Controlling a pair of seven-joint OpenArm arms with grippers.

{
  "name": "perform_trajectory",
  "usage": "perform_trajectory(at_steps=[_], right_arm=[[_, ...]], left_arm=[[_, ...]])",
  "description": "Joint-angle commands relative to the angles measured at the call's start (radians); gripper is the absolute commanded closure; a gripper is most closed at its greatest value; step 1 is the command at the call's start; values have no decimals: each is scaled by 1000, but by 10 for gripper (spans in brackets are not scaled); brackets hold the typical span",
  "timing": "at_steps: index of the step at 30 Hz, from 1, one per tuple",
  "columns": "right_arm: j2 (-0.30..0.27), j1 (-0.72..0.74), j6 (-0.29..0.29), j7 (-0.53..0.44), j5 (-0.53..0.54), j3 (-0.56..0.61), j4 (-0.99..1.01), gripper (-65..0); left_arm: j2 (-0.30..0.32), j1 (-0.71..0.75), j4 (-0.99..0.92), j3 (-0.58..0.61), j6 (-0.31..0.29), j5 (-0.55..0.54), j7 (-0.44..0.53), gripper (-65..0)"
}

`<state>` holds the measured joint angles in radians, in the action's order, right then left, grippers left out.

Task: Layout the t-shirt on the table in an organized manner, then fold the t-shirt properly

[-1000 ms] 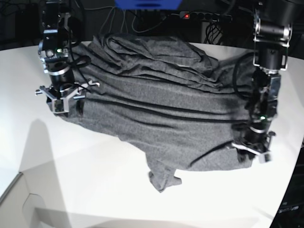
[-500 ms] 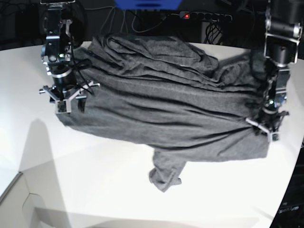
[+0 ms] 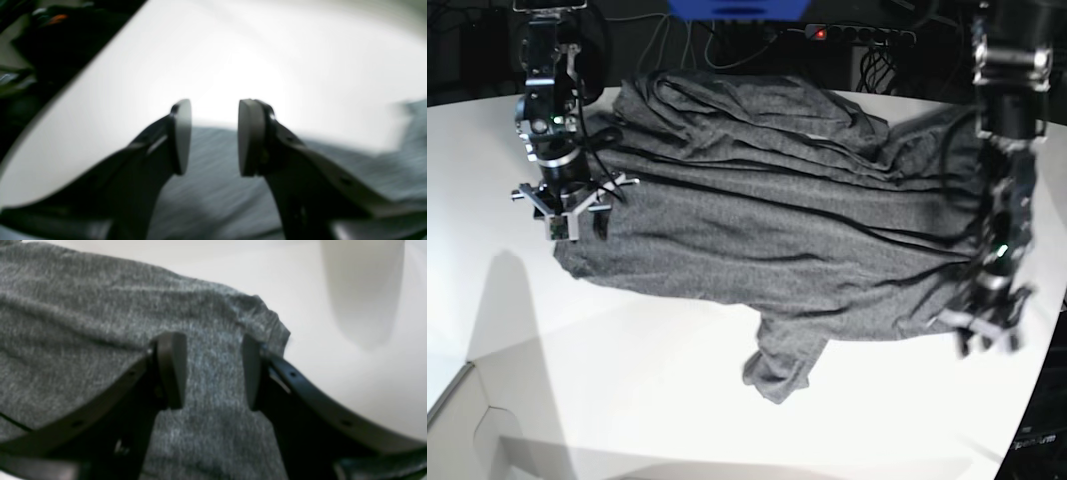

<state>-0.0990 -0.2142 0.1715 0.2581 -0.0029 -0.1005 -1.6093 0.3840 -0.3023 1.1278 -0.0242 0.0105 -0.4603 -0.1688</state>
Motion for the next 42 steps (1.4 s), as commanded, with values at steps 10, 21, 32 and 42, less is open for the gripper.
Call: perform_trajectory(at_steps=[10,21,32,42], right_arm=[[6,-1,0,22,2,-6,-24,-277],[8,-26,0,22,2,-8,-24,-277],[6,-26,0,22,2,-8,-24,-277],[6,-26,0,22,4,-5,-19,-277]], left_arm=[[-323,-427,-526,246,-5,128,-88,-230],[-469,-561,-952,260,-7,297,216,-233],[-451,-541,-1030,260,-7,297,213,-231],[-455,-545,-1018,251,-2,289,211,0]])
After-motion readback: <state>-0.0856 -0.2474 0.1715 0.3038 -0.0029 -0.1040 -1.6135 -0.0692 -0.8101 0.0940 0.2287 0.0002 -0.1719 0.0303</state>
